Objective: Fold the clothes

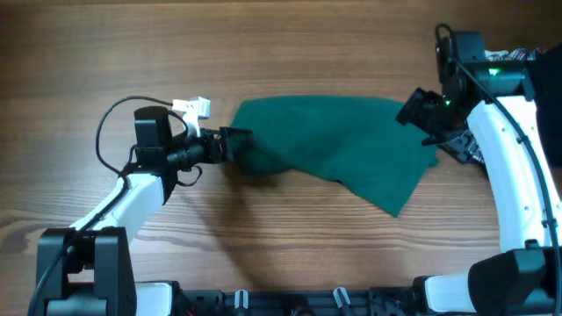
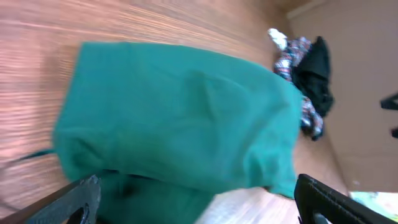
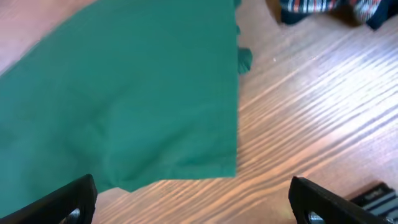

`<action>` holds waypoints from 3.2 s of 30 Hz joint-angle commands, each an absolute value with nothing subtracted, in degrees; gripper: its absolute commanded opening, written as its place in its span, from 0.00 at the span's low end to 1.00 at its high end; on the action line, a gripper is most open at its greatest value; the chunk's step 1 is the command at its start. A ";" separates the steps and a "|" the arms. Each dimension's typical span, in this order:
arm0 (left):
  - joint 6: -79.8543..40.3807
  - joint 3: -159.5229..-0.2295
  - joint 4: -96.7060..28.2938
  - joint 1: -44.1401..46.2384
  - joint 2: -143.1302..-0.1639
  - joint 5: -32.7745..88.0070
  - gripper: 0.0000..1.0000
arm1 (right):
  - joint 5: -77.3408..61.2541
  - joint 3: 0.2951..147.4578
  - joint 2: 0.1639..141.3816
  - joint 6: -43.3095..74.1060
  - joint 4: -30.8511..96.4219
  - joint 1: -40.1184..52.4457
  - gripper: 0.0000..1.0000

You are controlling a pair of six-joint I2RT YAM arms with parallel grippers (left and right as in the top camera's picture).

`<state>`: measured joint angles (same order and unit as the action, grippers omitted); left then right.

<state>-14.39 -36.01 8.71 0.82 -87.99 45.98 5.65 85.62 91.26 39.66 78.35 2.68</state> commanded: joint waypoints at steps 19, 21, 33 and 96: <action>-11.99 -46.85 4.84 1.02 -105.78 42.11 1.00 | 9.06 75.29 90.39 46.50 77.28 2.55 1.00; -12.03 -46.85 4.89 1.26 -105.86 44.23 1.00 | 9.06 75.29 90.30 46.52 77.38 2.55 1.00; -12.40 -46.85 5.02 5.30 -105.89 42.98 1.00 | 9.04 75.29 84.66 46.76 79.20 2.55 1.00; -14.55 -46.85 4.03 5.30 -105.89 40.82 1.00 | -8.64 30.98 73.71 37.47 33.41 1.41 0.93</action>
